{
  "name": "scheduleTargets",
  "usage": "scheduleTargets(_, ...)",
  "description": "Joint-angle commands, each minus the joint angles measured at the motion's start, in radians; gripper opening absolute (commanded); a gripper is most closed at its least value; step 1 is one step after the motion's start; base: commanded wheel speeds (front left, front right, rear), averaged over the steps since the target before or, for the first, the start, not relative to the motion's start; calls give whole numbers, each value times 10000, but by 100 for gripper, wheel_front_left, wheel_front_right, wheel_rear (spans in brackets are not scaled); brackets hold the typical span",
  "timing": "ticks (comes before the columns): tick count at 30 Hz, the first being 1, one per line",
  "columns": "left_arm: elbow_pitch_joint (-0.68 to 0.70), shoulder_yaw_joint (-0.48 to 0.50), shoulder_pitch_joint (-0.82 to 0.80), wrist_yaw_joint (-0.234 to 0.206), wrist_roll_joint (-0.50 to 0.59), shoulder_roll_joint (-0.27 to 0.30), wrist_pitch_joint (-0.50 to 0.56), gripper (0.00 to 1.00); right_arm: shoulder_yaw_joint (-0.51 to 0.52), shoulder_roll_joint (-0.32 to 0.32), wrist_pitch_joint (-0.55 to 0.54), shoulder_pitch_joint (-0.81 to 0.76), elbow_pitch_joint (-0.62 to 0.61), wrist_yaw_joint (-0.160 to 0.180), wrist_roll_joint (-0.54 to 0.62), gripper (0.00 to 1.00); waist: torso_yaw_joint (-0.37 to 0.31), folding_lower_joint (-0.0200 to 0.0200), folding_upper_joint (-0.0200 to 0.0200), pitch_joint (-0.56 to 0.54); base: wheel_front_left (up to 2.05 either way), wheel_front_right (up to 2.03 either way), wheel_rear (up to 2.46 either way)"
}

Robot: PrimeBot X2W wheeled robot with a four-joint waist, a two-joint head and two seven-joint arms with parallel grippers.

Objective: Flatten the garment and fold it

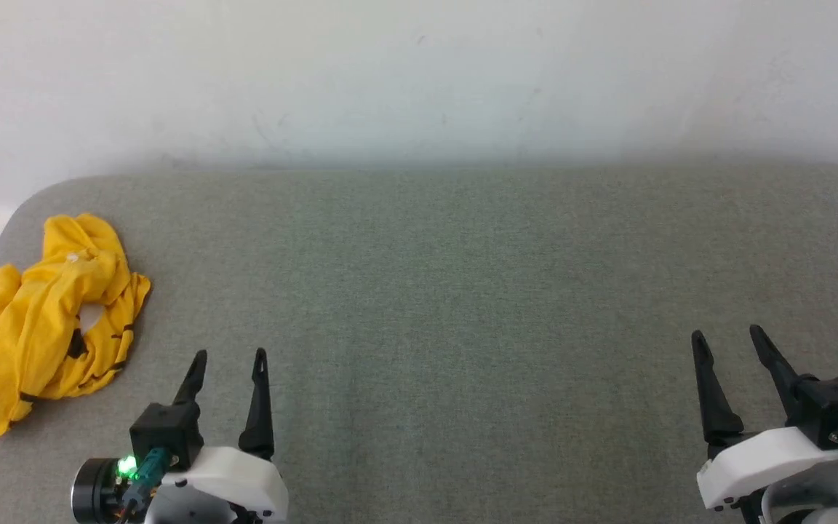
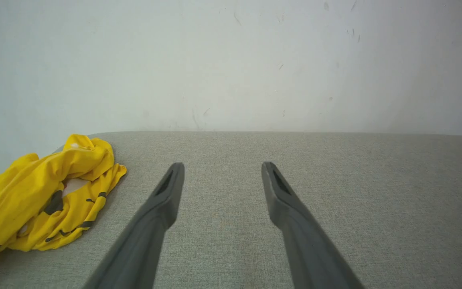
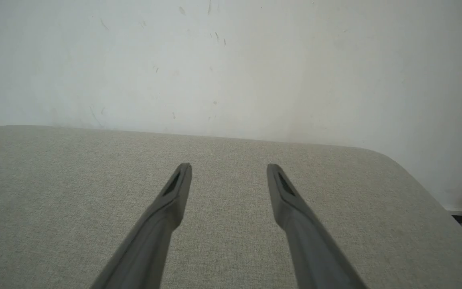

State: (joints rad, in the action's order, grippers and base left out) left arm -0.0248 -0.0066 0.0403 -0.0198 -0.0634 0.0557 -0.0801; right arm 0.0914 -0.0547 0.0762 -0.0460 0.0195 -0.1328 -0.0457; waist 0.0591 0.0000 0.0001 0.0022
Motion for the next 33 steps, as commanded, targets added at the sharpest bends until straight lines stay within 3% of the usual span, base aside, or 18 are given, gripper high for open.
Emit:
scheduleTargets(1,-59,2,158,-73,-98,-17,-91,100,53,15,133,-75,36,7,-87,100,128,0,-1,0,0,0,0)
scheduleTargets(33,-284,-117,535,-364,-810,-32,-739,100,-173,27,780,-111,325,12,-237,100,2374,0,-1,-47,0,0,0)
